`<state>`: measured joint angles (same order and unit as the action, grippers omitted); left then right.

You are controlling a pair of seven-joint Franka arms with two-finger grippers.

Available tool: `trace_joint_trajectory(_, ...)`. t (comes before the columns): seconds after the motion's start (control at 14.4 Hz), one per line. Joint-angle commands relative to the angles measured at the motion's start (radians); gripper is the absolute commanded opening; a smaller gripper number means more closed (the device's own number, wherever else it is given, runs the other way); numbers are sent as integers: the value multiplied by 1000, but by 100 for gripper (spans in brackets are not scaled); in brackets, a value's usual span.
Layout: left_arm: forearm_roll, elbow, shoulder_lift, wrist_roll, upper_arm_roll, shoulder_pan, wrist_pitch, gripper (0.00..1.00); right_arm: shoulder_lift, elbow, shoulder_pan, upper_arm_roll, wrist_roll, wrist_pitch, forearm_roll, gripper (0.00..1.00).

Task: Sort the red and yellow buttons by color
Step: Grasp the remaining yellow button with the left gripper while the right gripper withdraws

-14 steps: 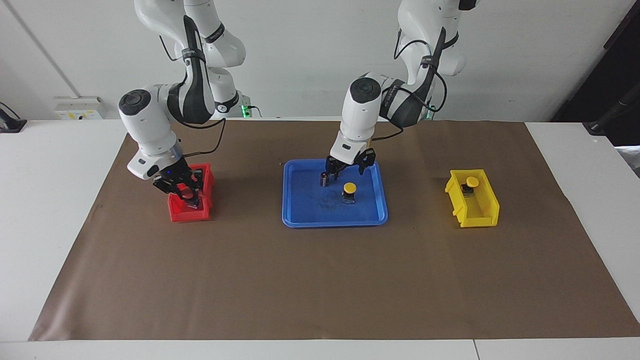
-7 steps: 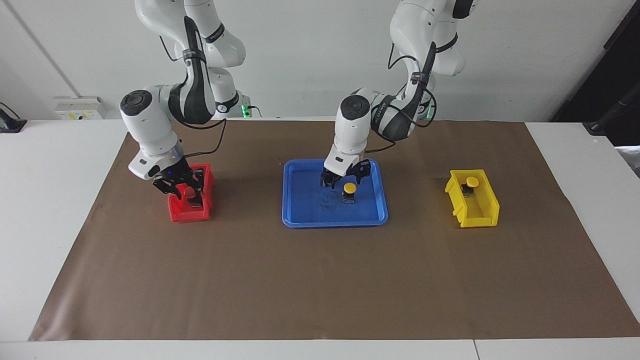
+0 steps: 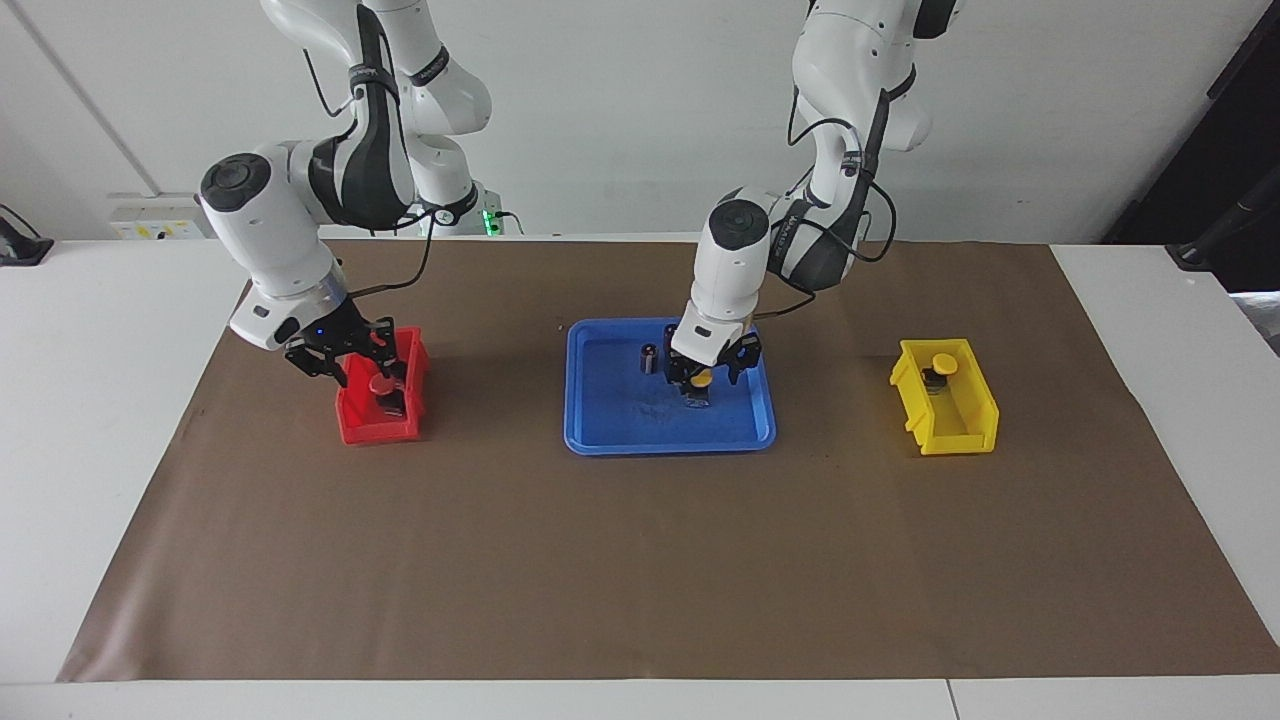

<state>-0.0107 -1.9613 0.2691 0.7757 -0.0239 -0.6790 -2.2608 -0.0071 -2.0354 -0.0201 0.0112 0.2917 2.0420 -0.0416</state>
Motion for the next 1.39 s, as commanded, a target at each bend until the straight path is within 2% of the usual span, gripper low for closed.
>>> trace_joint_trajectory(0.0,21,-7,4,-6,4,6,-25,87,3,136,-6,-8,-20,-158,-12,70)
trace_joint_trajectory(0.07,17,-5,4,0,4,6,-28,86,4,193,-6,-8,-38,-230,-6,75)
trace_joint_trajectory(0.21,15,-7,5,2,6,4,-36,86,-1,254,-14,-2,-45,-323,-1,100)
trace_joint_trajectory(0.56,-34,-7,5,4,6,1,-37,85,-2,356,-78,4,-54,-497,13,100)
trace_joint_trajectory(0.7,-35,-8,5,4,6,-2,-32,82,4,383,-106,4,-95,-517,25,100)
trace_joint_trajectory(0.77,-35,-10,5,4,6,-4,-29,77,3,386,-104,3,-115,-519,28,100)
trace_joint_trajectory(0.97,-37,-7,4,8,6,-8,-17,38,-5,382,-68,6,-183,-543,58,100)
trace_joint_trajectory(1.11,-38,-7,4,11,6,-8,-13,21,-7,385,-48,51,-183,-548,69,100)
trace_joint_trajectory(1.32,-43,-7,4,17,6,-8,-13,13,-34,351,-18,70,-186,-543,69,100)
